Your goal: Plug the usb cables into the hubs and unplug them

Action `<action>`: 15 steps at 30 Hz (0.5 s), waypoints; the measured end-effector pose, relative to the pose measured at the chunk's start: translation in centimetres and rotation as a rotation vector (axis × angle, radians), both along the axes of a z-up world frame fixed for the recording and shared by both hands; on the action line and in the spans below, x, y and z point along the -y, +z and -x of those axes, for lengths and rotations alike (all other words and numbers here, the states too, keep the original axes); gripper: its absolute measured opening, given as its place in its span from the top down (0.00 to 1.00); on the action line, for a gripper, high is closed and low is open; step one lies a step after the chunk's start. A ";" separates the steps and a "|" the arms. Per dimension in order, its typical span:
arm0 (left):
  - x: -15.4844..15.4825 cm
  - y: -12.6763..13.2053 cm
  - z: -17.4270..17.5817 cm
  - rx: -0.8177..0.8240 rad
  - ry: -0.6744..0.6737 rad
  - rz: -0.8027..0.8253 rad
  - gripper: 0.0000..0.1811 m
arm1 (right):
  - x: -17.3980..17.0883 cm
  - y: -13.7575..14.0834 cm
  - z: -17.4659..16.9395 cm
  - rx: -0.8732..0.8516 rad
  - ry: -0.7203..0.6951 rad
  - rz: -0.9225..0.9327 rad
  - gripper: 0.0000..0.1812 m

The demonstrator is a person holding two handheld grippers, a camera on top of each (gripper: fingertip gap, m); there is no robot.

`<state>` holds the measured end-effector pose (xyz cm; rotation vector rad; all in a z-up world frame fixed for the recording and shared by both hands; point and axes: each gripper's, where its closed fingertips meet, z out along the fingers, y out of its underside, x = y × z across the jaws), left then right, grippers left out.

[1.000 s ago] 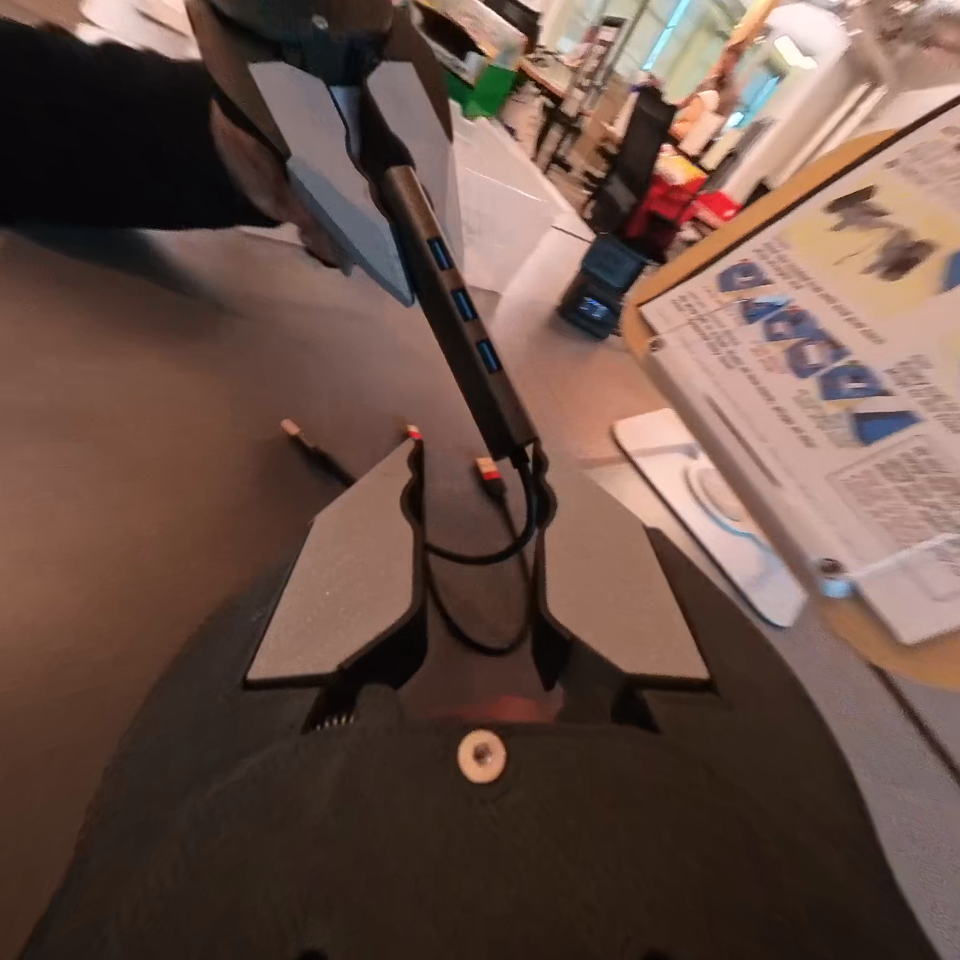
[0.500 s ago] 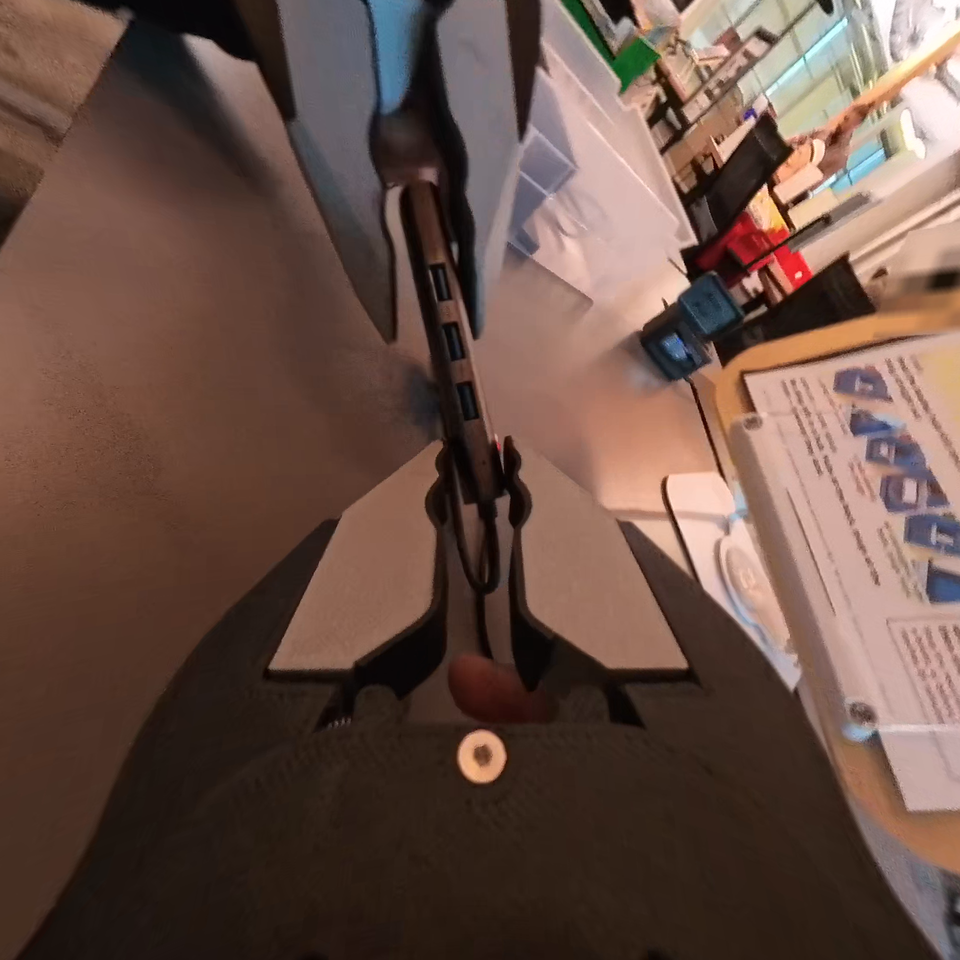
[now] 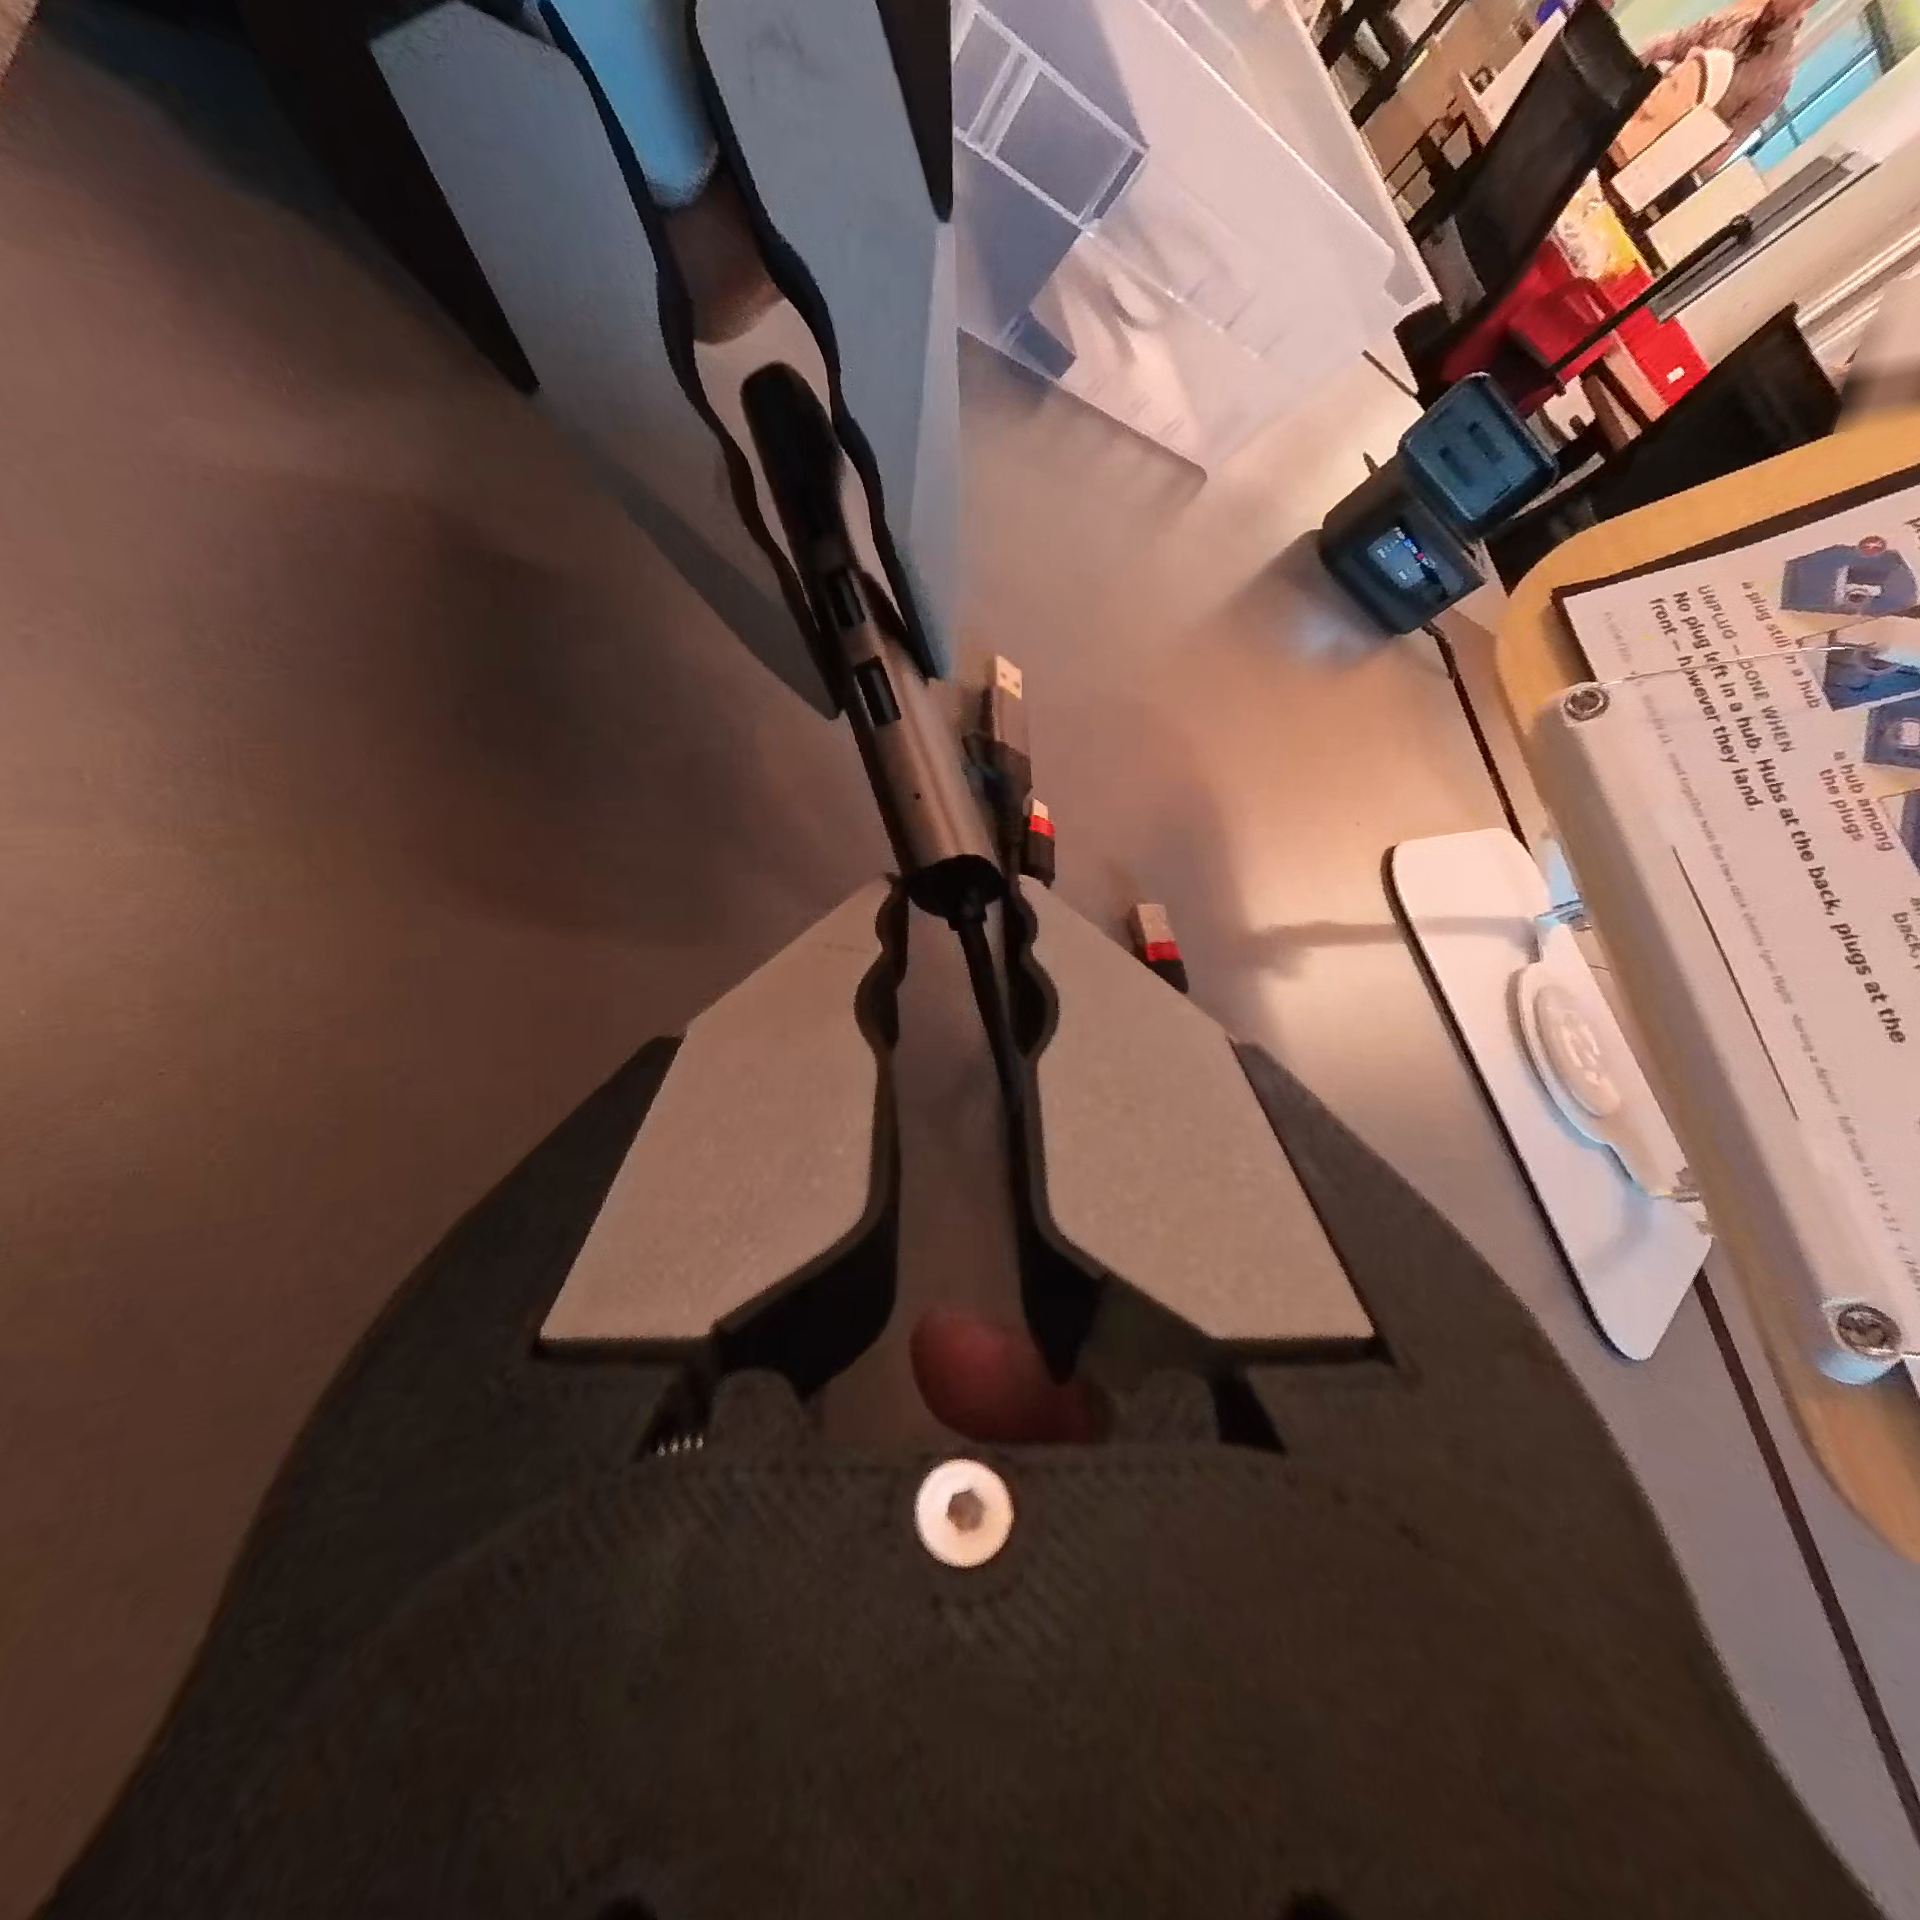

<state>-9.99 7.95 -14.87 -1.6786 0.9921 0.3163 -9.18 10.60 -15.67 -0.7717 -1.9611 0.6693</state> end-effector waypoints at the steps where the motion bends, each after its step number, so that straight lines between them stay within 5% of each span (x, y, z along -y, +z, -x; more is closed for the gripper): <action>1: 0.1 0.1 0.0 0.011 0.000 0.003 0.93 | 0.0 0.1 0.1 -0.007 -0.007 0.002 0.90; 3: 0.2 0.1 0.0 0.031 -0.013 0.007 0.93 | 0.0 0.4 0.7 -0.033 -0.029 0.000 0.71; 4: 0.1 0.0 0.0 0.052 -0.019 0.013 0.93 | 0.2 0.2 0.9 -0.027 -0.026 -0.006 0.74; 5: 0.1 0.0 0.0 0.075 -0.027 0.018 0.92 | 0.5 -0.1 0.9 -0.009 -0.013 -0.025 0.91; 12: 0.5 0.7 0.0 0.190 -0.055 0.021 0.92 | 0.8 0.7 0.6 -0.043 0.028 -0.017 0.91; 15: 0.5 0.7 1.0 0.234 -0.013 0.038 0.82 | 0.8 1.9 0.1 -0.089 0.049 0.028 0.92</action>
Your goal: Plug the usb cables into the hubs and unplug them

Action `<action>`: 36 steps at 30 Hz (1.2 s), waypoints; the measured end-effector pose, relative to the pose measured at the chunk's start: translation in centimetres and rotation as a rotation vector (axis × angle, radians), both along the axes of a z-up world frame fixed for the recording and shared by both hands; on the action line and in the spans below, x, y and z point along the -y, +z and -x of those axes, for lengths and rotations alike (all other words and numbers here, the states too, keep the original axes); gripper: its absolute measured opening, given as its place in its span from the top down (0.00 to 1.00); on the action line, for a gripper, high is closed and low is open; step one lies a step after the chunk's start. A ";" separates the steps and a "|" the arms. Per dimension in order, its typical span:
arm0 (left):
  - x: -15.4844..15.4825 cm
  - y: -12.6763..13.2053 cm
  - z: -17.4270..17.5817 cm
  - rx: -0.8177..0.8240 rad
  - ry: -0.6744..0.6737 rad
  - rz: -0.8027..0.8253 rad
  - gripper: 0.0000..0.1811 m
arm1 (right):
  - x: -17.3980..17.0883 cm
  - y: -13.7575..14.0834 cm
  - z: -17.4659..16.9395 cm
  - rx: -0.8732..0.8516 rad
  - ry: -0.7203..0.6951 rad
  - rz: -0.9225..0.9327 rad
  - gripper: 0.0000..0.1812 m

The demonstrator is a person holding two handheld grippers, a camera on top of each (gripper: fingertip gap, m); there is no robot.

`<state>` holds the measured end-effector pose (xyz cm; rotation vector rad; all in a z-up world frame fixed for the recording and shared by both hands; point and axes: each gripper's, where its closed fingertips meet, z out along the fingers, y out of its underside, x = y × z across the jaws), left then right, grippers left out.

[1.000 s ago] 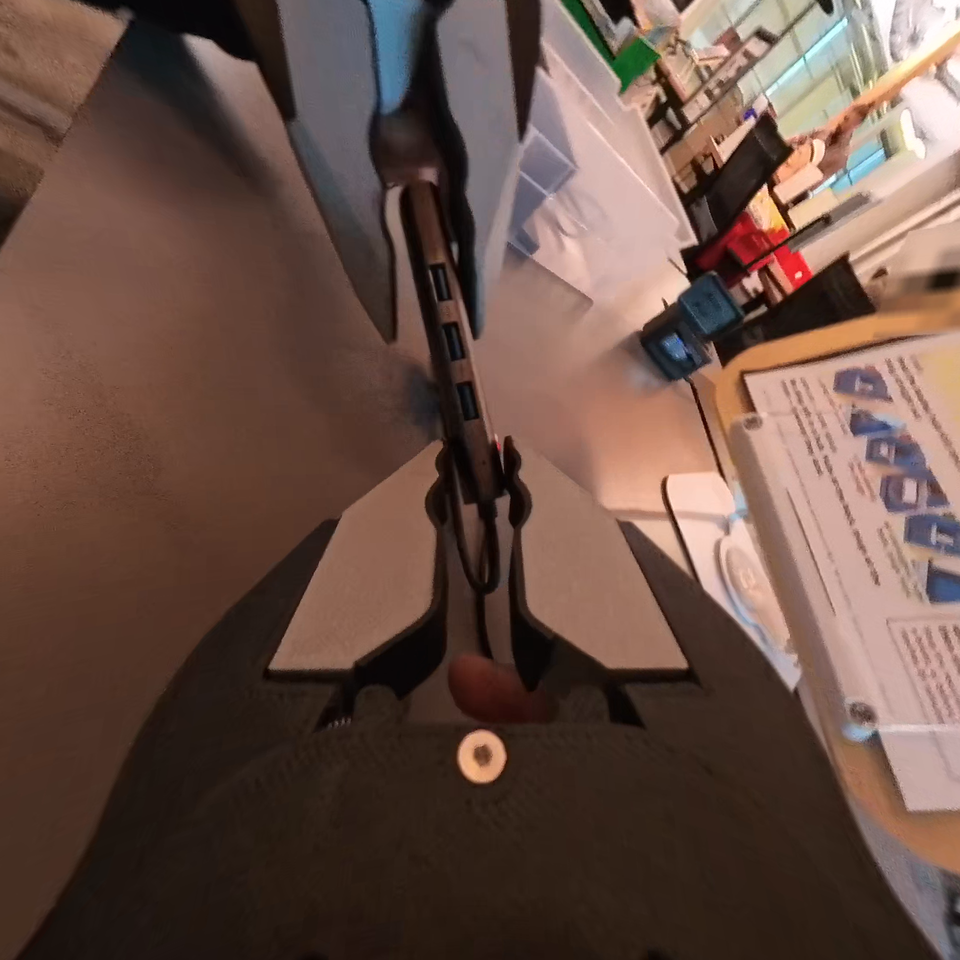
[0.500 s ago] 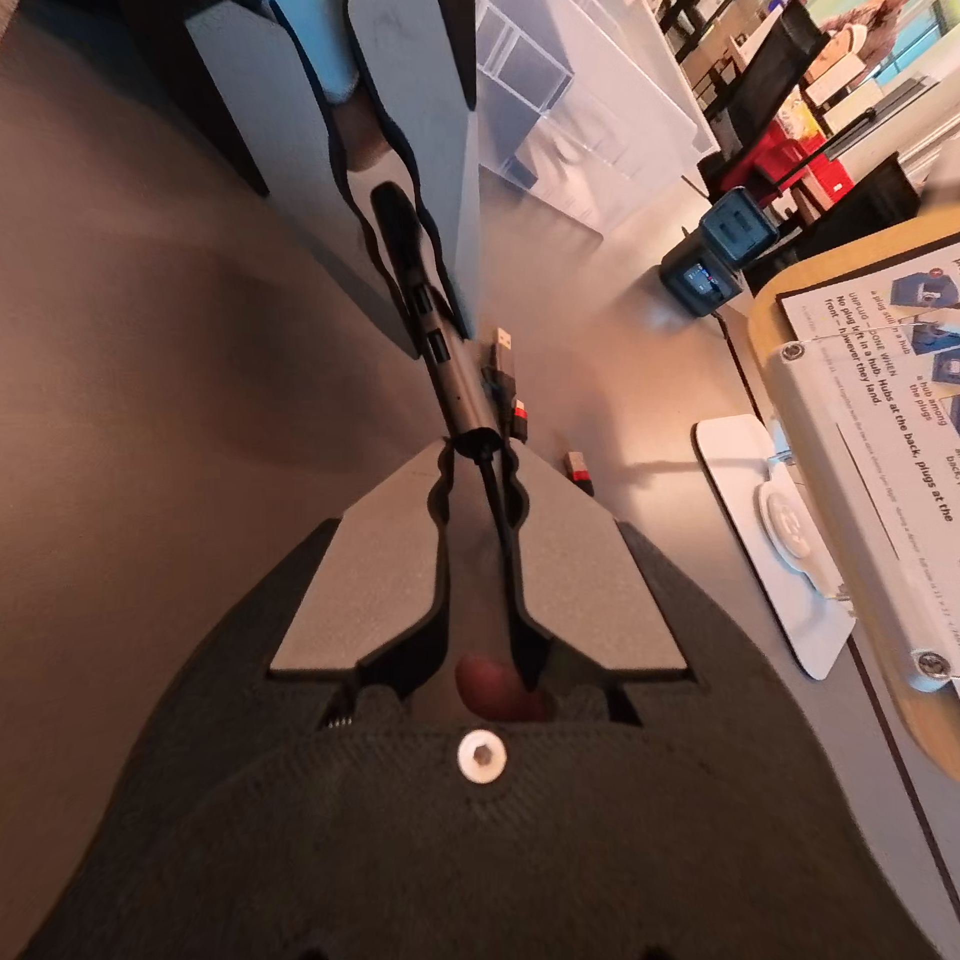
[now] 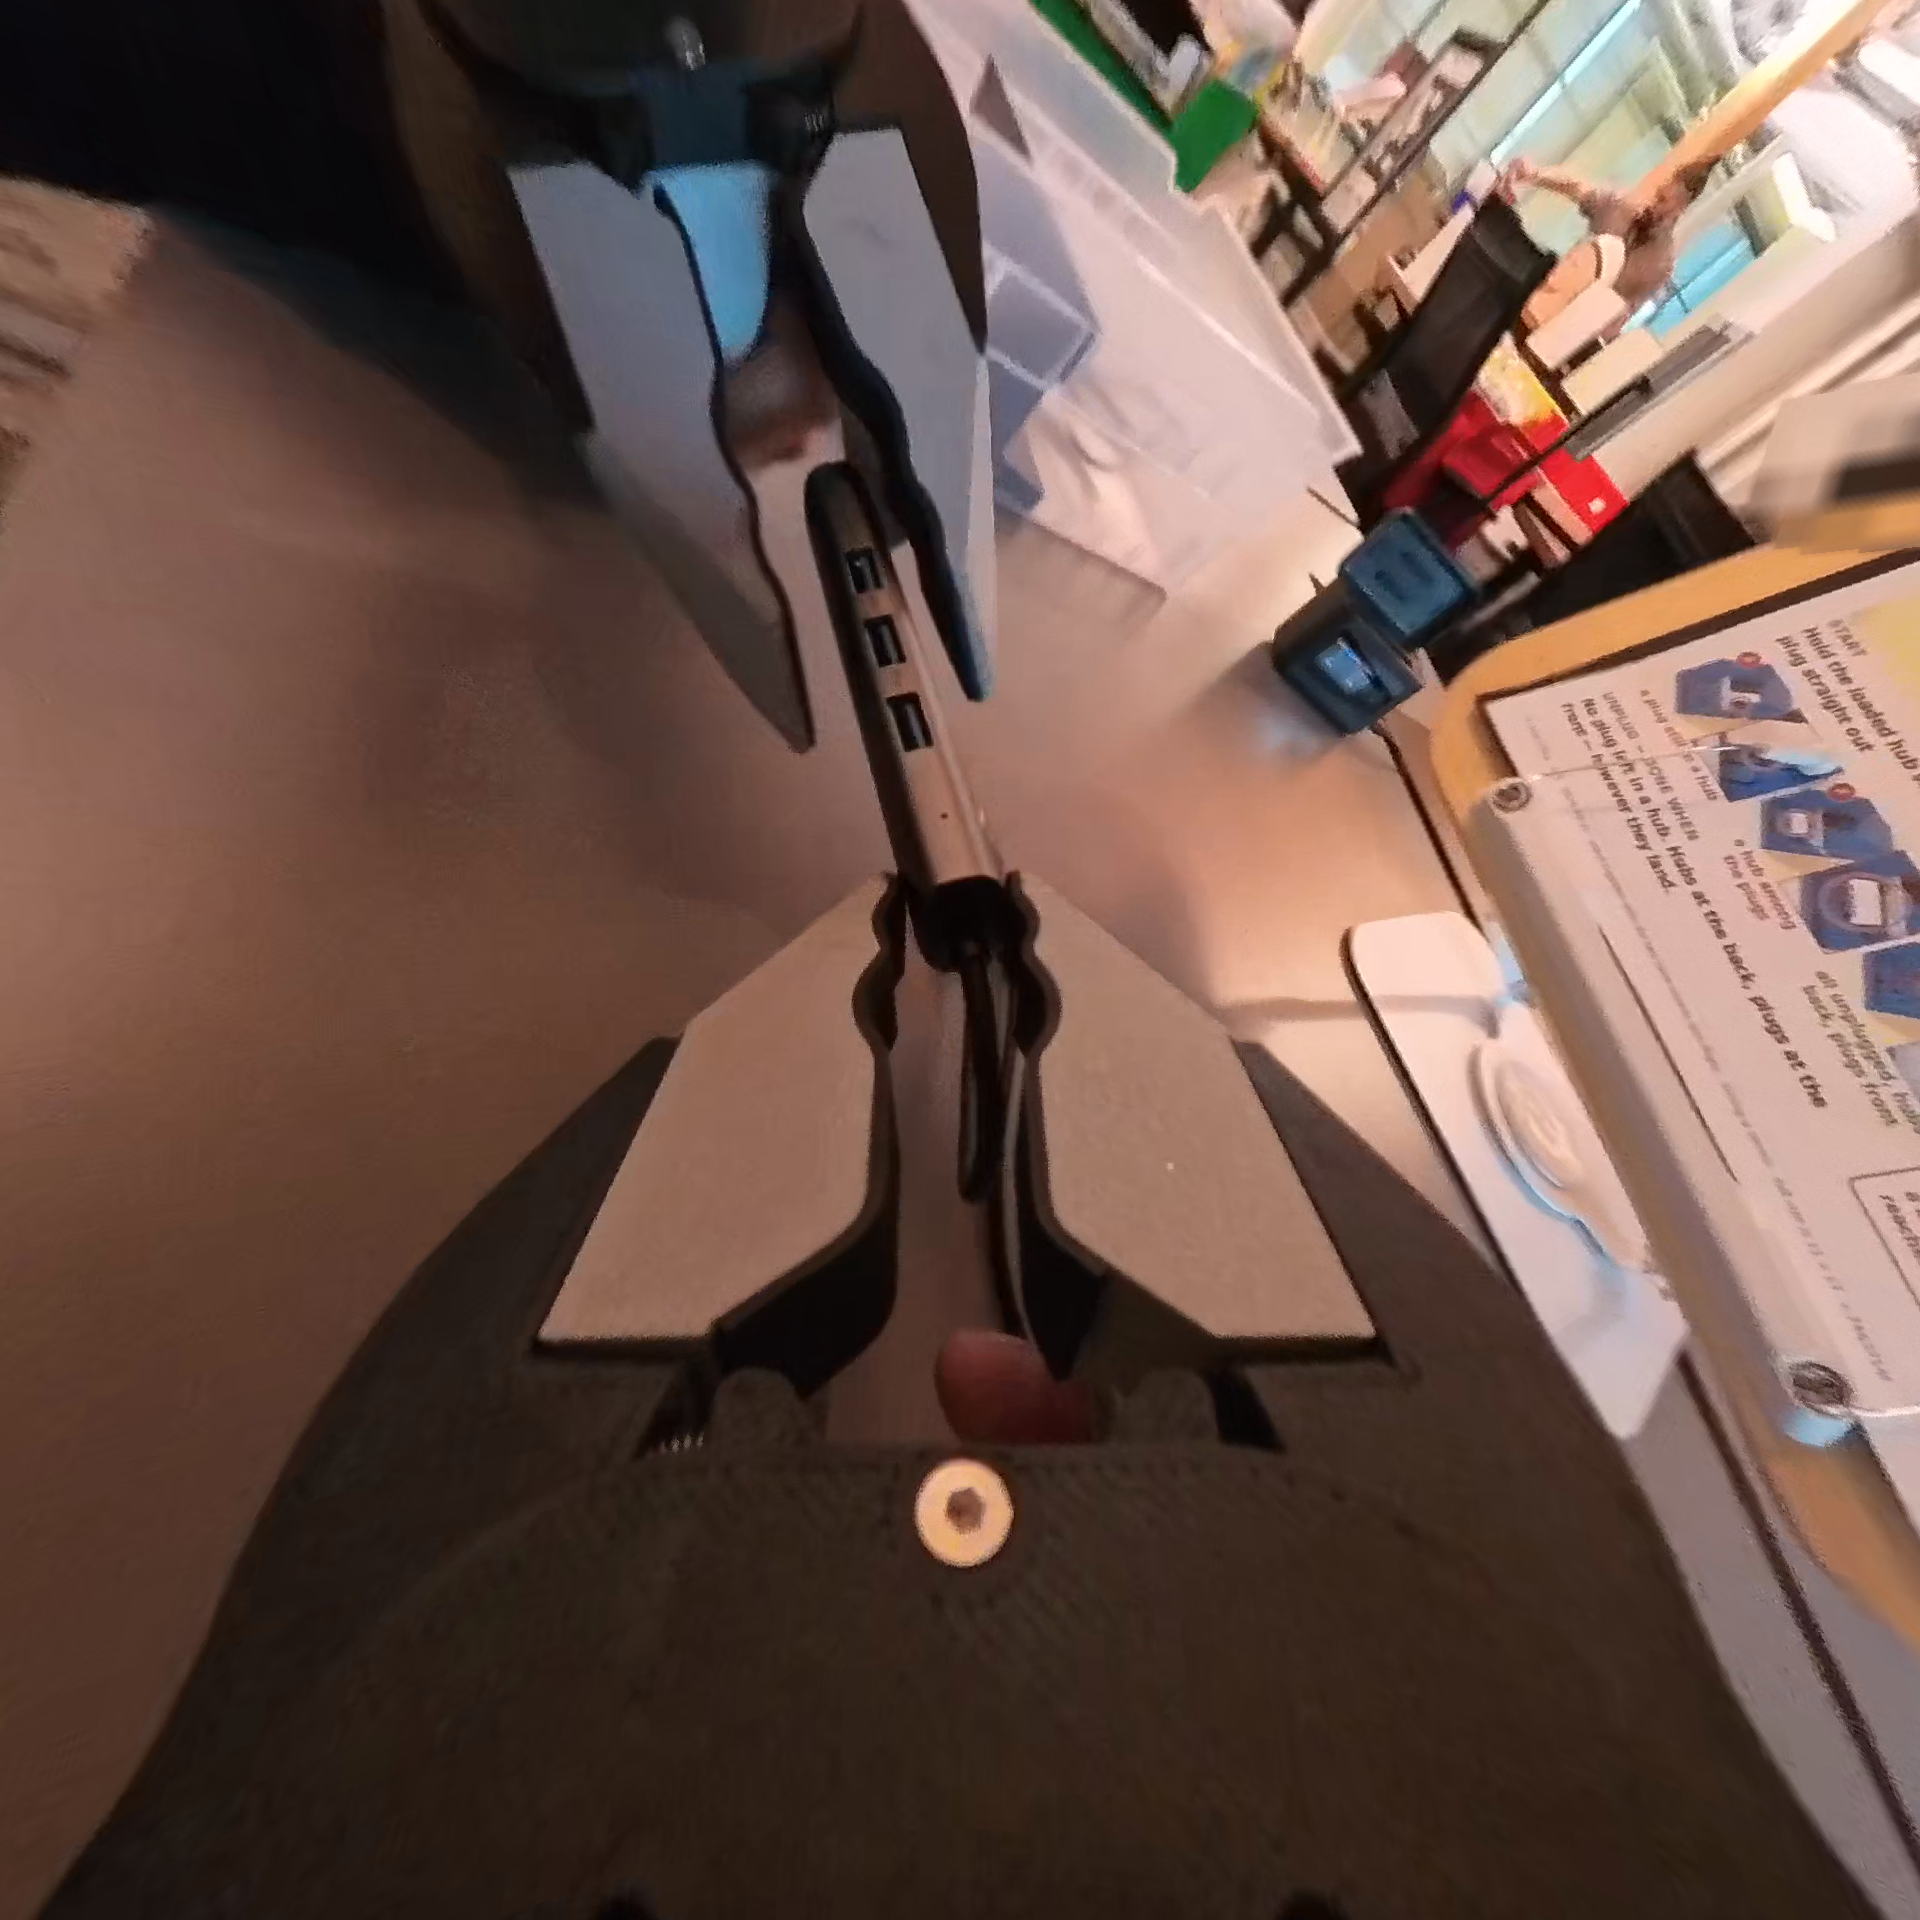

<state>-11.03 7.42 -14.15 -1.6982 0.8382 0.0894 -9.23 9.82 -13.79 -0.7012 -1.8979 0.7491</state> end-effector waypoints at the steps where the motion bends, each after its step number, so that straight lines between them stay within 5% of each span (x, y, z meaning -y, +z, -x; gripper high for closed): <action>1: 0.1 0.4 0.0 0.025 -0.009 -0.014 0.83 | 0.3 0.4 -0.3 -0.008 0.026 0.031 0.92; 6: 1.3 1.9 -1.6 0.121 -0.122 -0.057 0.92 | 1.2 0.5 -0.4 -0.015 0.069 0.061 0.91; 25: 1.6 2.2 -1.6 0.122 -0.138 -0.084 0.89 | 3.1 2.1 -1.5 -0.128 0.239 0.088 0.93; 36: 0.3 -0.6 0.2 -0.183 0.007 -0.079 0.92 | 2.0 0.0 -0.4 -0.046 0.133 0.020 0.82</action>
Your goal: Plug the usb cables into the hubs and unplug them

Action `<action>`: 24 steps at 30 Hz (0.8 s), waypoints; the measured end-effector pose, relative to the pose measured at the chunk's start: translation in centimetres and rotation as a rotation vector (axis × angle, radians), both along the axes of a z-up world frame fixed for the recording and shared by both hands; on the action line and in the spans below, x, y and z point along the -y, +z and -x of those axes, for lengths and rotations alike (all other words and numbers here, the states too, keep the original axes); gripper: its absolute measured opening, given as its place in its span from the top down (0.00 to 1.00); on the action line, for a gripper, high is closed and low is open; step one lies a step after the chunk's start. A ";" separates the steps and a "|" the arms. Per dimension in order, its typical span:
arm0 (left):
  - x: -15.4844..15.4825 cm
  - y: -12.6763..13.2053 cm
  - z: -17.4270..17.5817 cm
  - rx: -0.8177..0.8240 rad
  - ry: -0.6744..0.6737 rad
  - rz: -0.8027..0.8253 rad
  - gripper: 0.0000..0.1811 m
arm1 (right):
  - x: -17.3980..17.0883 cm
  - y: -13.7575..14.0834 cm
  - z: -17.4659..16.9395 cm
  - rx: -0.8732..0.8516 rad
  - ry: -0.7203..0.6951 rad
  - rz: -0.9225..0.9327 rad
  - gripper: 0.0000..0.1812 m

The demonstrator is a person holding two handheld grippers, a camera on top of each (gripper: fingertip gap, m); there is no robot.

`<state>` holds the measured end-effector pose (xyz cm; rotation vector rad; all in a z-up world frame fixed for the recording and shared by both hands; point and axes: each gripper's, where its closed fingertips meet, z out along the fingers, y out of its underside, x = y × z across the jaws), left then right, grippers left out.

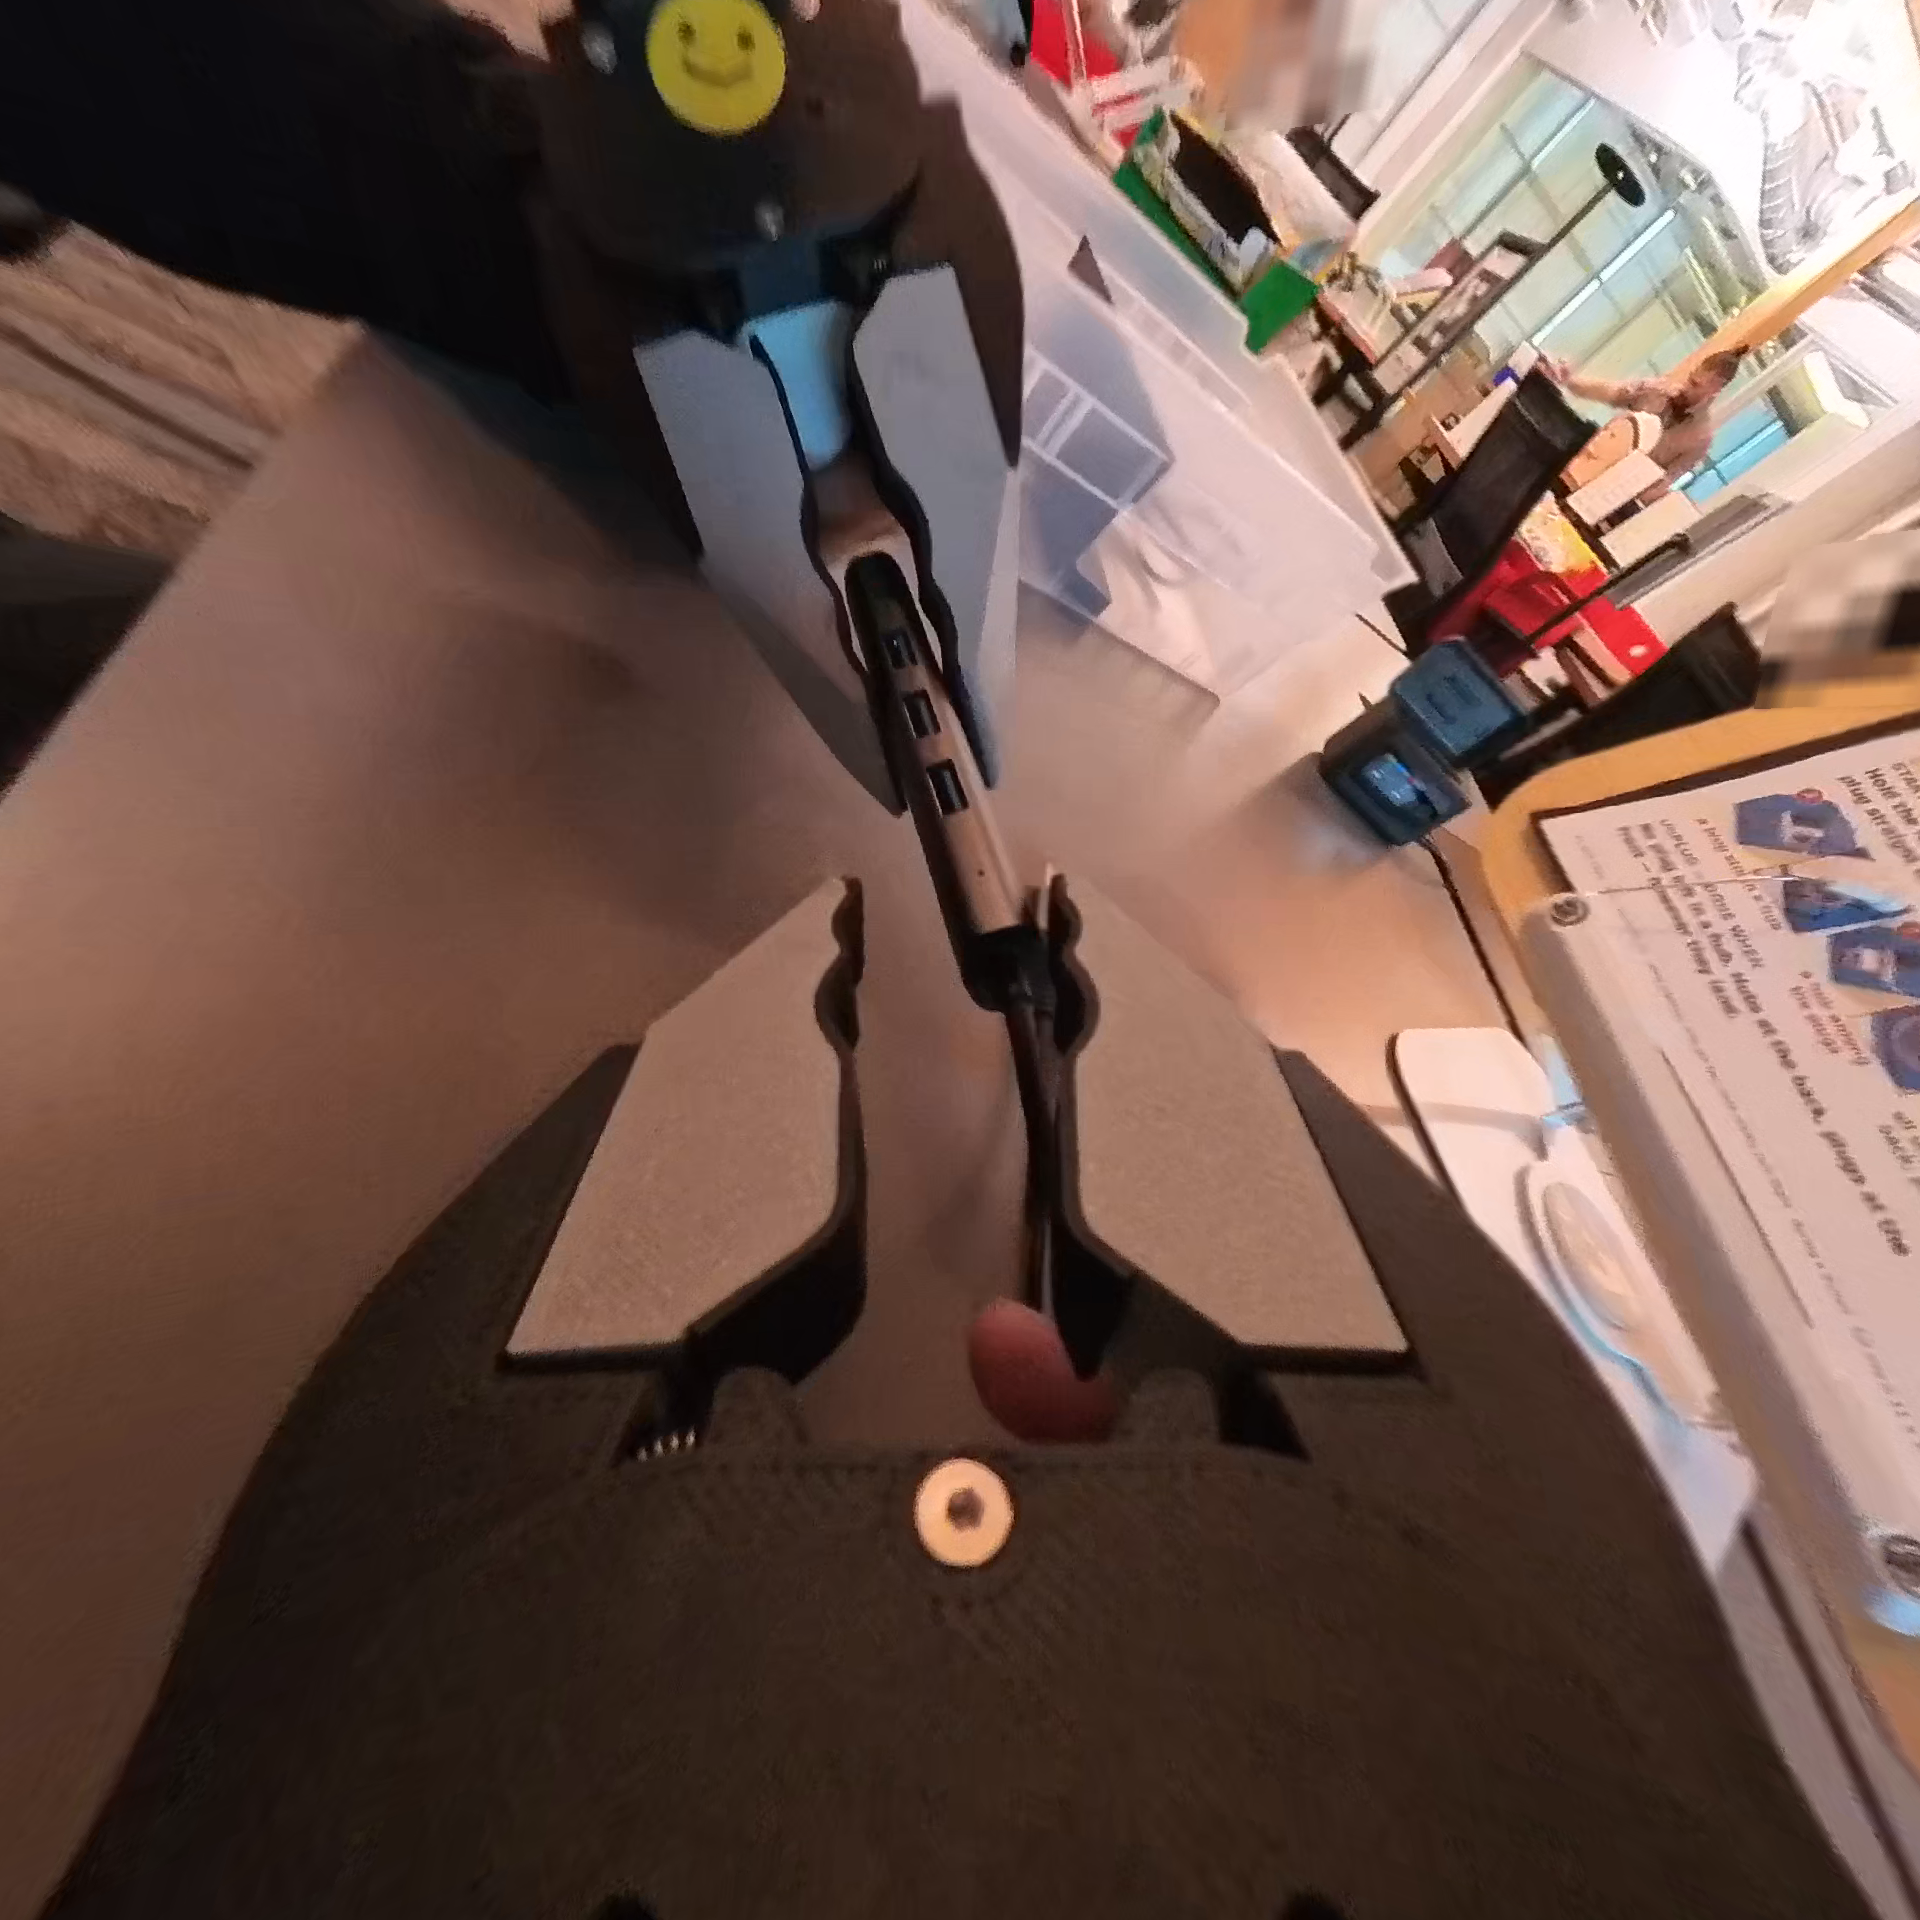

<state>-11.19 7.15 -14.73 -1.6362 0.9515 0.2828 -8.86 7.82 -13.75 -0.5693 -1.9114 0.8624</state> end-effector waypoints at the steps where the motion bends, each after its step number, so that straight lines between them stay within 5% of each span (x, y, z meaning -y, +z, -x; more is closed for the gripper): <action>1: 0.0 0.0 -0.2 -0.007 -0.003 -0.005 0.92 | 0.0 -0.4 0.3 0.005 -0.013 -0.038 0.82; 4: 0.2 -0.6 -0.9 -0.033 -0.025 0.018 0.92 | 0.7 -0.8 0.5 -0.003 -0.002 -0.088 0.91; 14: 0.7 1.0 -0.2 0.089 -0.039 -0.020 0.88 | 0.9 0.7 -0.4 -0.074 0.074 -0.057 0.94; 24: 1.3 0.2 -1.5 0.030 -0.095 0.025 0.92 | 1.6 0.5 -0.6 -0.054 0.162 -0.005 0.92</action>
